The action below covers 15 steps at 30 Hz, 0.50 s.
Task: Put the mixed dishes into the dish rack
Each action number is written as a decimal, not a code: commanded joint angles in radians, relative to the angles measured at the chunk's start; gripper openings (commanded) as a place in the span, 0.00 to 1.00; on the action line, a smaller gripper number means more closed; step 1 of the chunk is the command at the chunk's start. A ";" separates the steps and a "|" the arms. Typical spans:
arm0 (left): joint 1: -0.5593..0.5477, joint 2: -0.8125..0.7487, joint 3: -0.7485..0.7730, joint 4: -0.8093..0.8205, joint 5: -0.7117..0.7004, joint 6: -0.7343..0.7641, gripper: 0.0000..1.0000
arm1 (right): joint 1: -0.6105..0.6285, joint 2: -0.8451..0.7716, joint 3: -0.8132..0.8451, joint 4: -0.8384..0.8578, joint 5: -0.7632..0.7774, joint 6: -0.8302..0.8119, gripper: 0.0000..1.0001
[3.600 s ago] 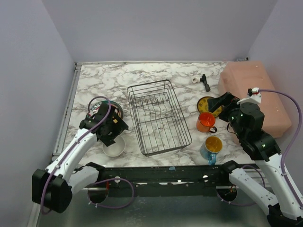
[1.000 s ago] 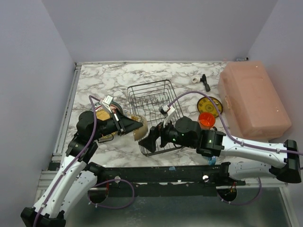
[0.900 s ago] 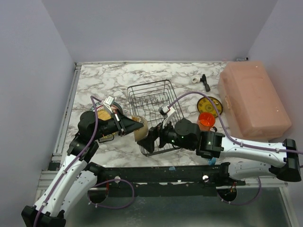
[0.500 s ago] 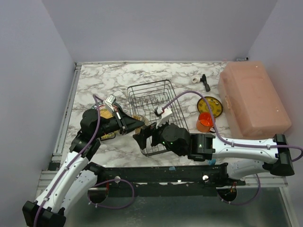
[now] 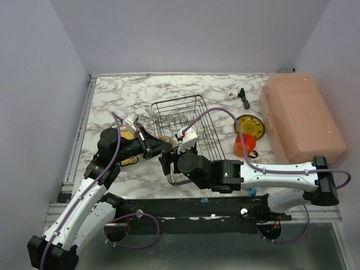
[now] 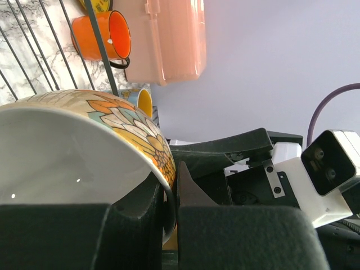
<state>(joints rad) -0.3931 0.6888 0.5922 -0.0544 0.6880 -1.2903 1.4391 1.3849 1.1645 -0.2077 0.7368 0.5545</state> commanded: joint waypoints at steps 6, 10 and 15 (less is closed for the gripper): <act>-0.006 0.019 0.026 0.056 -0.015 -0.054 0.00 | 0.014 -0.008 -0.016 0.033 0.054 0.012 0.57; -0.012 0.044 0.029 0.056 -0.005 -0.063 0.00 | 0.015 -0.016 -0.035 0.063 0.059 0.004 0.41; -0.028 0.074 0.039 0.030 -0.031 -0.078 0.00 | 0.015 -0.020 -0.050 0.063 0.100 0.022 0.01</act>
<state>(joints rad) -0.4019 0.7418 0.5926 -0.0475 0.6846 -1.3296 1.4406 1.3834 1.1347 -0.2020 0.7910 0.5652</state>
